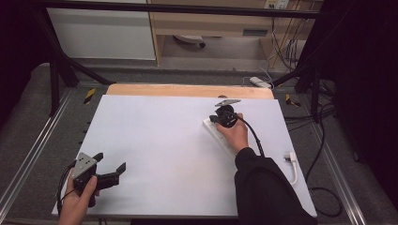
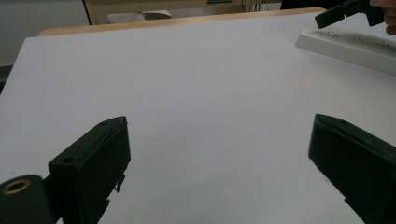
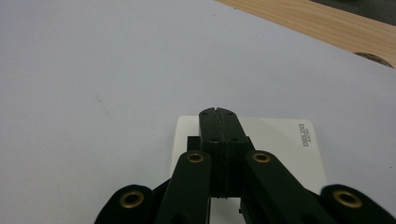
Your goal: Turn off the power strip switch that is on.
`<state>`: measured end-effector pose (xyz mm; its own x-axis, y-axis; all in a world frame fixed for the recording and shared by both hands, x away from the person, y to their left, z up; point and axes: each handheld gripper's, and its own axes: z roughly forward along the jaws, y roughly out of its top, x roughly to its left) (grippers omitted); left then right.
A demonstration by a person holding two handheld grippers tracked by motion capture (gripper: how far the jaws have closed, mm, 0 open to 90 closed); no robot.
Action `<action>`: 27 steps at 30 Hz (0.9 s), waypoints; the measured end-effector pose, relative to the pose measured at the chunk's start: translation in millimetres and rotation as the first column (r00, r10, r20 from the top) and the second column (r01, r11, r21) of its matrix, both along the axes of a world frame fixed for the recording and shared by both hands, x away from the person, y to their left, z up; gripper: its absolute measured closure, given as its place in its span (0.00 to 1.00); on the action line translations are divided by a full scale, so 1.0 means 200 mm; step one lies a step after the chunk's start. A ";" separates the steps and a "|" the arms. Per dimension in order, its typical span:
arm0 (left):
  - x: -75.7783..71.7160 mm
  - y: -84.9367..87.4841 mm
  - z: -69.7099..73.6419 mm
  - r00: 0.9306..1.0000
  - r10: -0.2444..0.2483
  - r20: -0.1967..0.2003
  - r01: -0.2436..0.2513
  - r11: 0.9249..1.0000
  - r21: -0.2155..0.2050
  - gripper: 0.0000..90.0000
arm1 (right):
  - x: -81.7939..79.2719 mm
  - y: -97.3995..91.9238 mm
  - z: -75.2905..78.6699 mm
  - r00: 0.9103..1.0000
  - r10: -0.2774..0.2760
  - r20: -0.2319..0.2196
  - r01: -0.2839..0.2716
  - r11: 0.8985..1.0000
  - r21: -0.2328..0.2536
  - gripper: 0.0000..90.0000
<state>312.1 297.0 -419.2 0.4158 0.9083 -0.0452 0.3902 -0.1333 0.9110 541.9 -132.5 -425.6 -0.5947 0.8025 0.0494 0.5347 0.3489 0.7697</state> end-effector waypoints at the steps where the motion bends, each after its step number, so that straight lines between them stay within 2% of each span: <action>1: 0.00 0.00 0.00 1.000 0.000 0.000 0.000 1.000 0.000 0.06 | 0.00 0.00 0.00 1.000 0.002 0.000 -0.002 1.000 -0.001 1.00; 10: 0.00 0.00 0.00 1.000 -0.002 0.000 0.002 1.000 0.002 0.06 | -0.03 0.01 0.01 1.000 0.026 0.002 -0.026 1.000 -0.015 1.00; 27: 0.00 -0.01 0.00 1.000 -0.006 -0.002 0.006 1.000 0.010 0.06 | -0.06 -0.02 -0.02 1.000 0.020 -0.006 -0.020 1.000 -0.001 1.00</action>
<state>312.2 295.9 -419.4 0.4212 0.9062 -0.0370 0.3911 -0.1447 0.9089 530.6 -135.6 -429.6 -0.6100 0.7907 0.0518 0.5322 0.3604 0.7661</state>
